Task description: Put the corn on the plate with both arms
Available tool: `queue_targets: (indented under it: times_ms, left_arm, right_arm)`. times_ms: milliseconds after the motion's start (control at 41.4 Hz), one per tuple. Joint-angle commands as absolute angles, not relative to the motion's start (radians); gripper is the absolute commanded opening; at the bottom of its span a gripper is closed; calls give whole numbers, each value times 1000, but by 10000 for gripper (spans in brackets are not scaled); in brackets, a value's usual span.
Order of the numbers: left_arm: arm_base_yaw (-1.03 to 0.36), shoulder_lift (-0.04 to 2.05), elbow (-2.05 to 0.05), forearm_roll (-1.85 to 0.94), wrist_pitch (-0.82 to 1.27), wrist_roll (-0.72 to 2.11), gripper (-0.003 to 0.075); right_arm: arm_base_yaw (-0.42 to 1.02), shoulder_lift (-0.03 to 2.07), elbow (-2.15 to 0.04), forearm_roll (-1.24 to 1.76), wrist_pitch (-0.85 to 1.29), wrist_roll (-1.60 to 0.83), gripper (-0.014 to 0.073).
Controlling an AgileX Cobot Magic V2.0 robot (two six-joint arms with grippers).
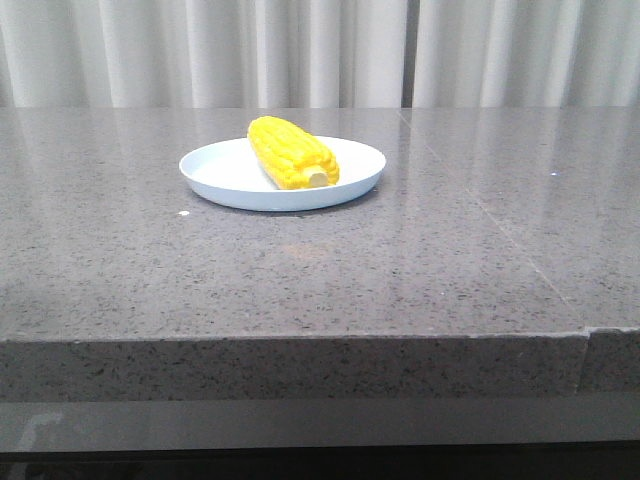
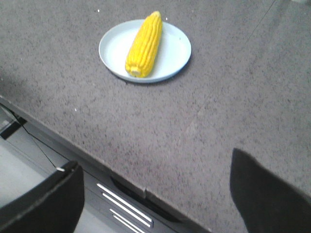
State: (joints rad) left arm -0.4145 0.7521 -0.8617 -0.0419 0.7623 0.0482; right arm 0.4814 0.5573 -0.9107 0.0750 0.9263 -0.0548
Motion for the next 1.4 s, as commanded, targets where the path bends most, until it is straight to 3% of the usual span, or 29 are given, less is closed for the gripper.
queue_targets:
  times_ms: [0, 72, 121, 338, 411, 483, 1111, 1377]
  left_arm:
    - [-422, 749, -887, -46, 684, 41, 439]
    - [-422, 749, -887, -46, 684, 41, 375]
    - [-422, 749, -887, -46, 684, 41, 307]
    - [-422, 749, -887, -46, 684, 41, 42]
    - [-422, 749, -887, -46, 684, 41, -18]
    - [-422, 749, -887, -46, 684, 41, -20]
    - [-409, 692, -850, -51, 666, 41, -20]
    - [-217, 425, -545, 29, 365, 45, -20]
  right_arm:
    - [479, 529, -905, 52, 864, -64, 633]
    - [479, 523, -901, 50, 864, -64, 624]
    - [479, 523, -901, 49, 865, -64, 573]
    - [479, 523, -901, 49, 864, -64, 137]
    - [479, 523, -901, 49, 864, -64, 22]
    - [479, 523, -901, 49, 864, -64, -71]
    - [479, 523, -901, 49, 865, -64, -68]
    - [479, 523, -901, 49, 865, -64, -68]
